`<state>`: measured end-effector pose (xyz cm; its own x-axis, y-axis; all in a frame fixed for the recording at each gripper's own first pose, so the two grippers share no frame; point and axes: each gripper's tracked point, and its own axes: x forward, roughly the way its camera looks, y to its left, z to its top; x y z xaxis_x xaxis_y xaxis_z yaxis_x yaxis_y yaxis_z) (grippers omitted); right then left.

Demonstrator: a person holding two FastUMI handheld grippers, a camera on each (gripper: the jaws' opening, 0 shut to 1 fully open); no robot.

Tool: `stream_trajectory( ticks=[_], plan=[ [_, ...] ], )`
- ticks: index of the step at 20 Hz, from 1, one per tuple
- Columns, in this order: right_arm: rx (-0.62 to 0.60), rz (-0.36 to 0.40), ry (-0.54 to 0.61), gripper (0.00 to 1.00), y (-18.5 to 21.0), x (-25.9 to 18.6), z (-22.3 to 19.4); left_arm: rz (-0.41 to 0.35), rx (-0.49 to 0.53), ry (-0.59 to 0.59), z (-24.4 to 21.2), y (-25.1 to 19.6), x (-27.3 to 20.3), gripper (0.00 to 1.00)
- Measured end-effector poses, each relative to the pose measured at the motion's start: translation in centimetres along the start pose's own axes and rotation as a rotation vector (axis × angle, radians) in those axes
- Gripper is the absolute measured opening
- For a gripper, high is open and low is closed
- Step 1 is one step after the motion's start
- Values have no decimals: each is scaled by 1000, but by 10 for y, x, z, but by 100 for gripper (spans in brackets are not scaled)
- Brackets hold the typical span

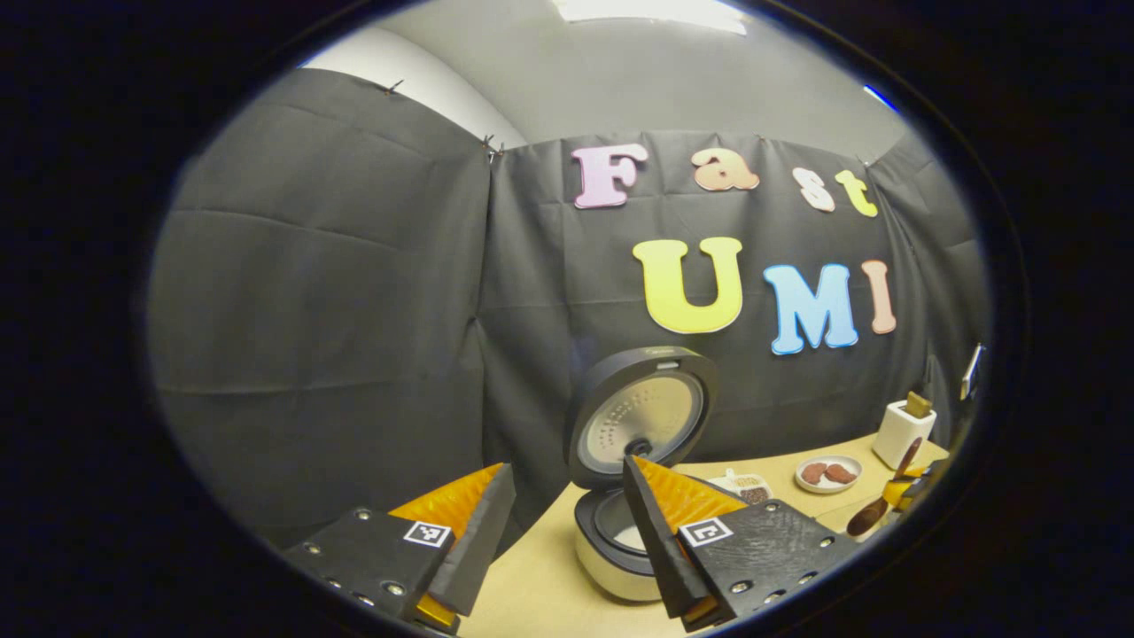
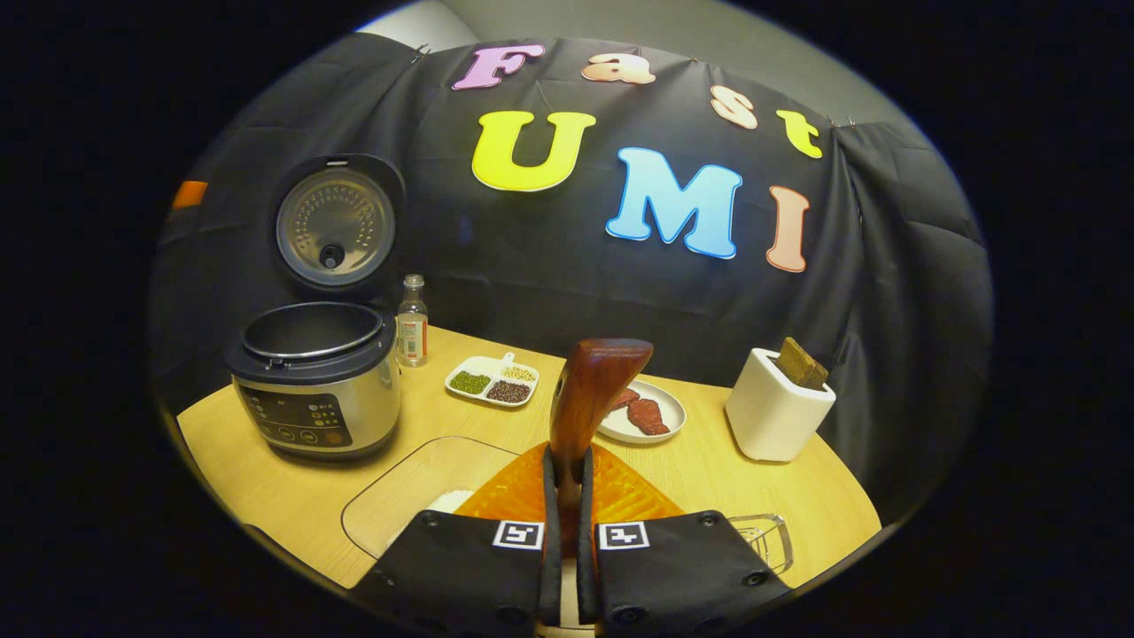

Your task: Close the left gripper, press the button to open the rice cooker; take a wooden spoon from the chopstick holder with the right hand, scoop a spoonful of rice and pour it into the rice cooker, then put the wooden spoon back into the chopstick holder.

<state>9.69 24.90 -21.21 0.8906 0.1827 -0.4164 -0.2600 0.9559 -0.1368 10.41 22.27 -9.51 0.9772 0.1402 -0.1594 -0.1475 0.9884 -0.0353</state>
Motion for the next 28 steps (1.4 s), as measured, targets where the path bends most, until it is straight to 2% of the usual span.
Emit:
stream_trajectory(
  ticks=[4,5,6,14,19,23,24,25,26,28],
  plan=[
    [-1,-5,48,8,11,8,-19,9,-7,12,-5,5,-1,78],
    [0,-5,40,5,13,8,-17,10,-8,14,-5,6,-2,78],
    [-3,-3,44,9,17,9,-17,11,-8,14,-6,6,-2,78],
    [145,122,100,8,56,2,-24,5,-9,10,-3,0,-4,78],
    [437,172,187,8,52,0,-28,0,-11,3,-1,-6,-7,77],
    [680,147,268,8,26,2,-39,-3,-3,-7,6,-12,-9,78],
    [734,138,283,5,20,2,-41,0,-1,-14,9,-12,-10,78],
    [775,131,290,8,13,1,-42,0,-2,-17,12,-13,-10,77],
    [807,123,292,5,6,0,-42,-2,-4,-19,12,-14,-11,77],
    [869,112,297,8,-7,-4,-40,-2,-2,-24,14,-16,-10,77]
  ],
)
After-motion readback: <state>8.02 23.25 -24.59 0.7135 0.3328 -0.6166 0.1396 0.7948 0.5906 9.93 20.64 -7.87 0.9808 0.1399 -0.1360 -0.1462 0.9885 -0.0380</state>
